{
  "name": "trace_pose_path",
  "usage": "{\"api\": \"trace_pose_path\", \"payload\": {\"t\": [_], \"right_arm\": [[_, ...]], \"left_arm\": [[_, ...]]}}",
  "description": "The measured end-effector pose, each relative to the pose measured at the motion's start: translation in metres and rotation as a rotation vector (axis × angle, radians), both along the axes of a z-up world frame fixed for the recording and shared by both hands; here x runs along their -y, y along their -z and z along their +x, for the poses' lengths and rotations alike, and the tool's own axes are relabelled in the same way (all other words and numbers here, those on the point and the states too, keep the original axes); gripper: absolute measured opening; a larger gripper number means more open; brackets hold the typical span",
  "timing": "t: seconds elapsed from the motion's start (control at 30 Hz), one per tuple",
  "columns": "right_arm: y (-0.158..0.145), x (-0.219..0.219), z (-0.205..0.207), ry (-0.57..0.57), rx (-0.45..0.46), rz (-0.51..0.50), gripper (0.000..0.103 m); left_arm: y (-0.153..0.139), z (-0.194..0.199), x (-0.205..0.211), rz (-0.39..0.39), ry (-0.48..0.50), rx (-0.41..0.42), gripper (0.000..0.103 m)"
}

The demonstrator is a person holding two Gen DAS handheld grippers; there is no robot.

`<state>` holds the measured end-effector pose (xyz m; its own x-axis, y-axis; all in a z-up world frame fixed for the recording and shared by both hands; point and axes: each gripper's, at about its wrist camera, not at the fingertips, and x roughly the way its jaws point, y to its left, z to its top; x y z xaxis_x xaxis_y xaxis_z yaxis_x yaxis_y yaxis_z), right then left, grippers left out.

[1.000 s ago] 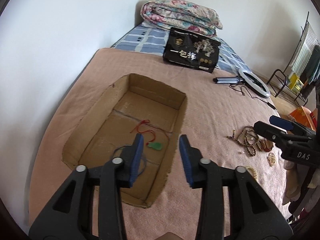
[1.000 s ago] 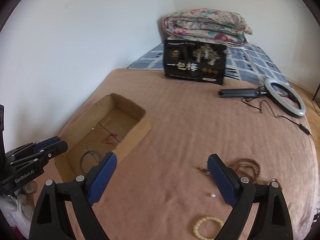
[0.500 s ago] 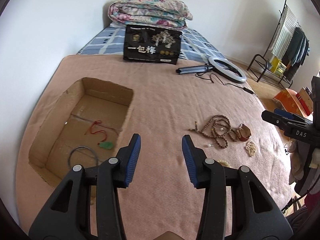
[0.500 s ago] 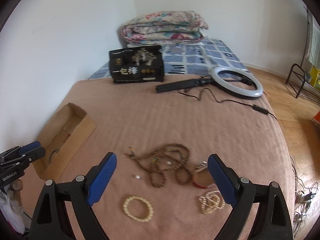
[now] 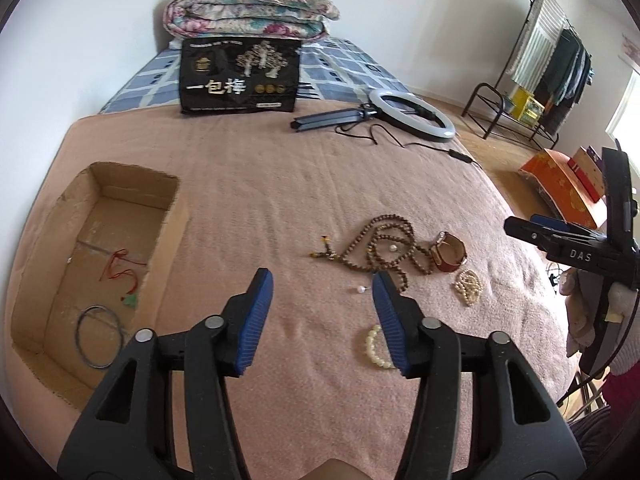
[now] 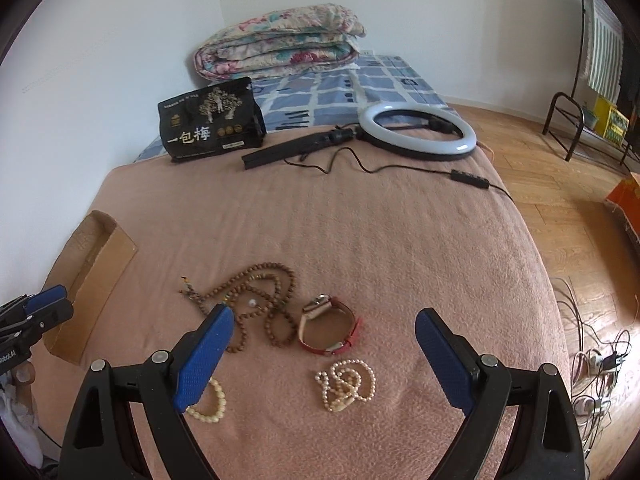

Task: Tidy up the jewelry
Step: 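Move the left tool to the brown bead mala while the right tool approaches the red-strap watch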

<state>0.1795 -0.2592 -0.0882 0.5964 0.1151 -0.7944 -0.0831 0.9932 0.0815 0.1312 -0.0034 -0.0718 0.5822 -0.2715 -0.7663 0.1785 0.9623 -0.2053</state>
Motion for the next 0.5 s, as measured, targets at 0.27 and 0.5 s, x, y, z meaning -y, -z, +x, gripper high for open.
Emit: {"api": "trace_pose_path", "payload": {"t": [0.27, 0.5], "right_arm": [[0.019, 0.015, 0.015, 0.006, -0.062, -0.003, 0.094], [0.041, 0.026, 0.025, 0.008, -0.114, -0.002, 0.094]], "left_arm": [[0.019, 0.020, 0.034, -0.002, 0.103, -0.044, 0.057], [0.039, 0.042, 0.060, 0.002, 0.174, -0.098, 0.059]]}}
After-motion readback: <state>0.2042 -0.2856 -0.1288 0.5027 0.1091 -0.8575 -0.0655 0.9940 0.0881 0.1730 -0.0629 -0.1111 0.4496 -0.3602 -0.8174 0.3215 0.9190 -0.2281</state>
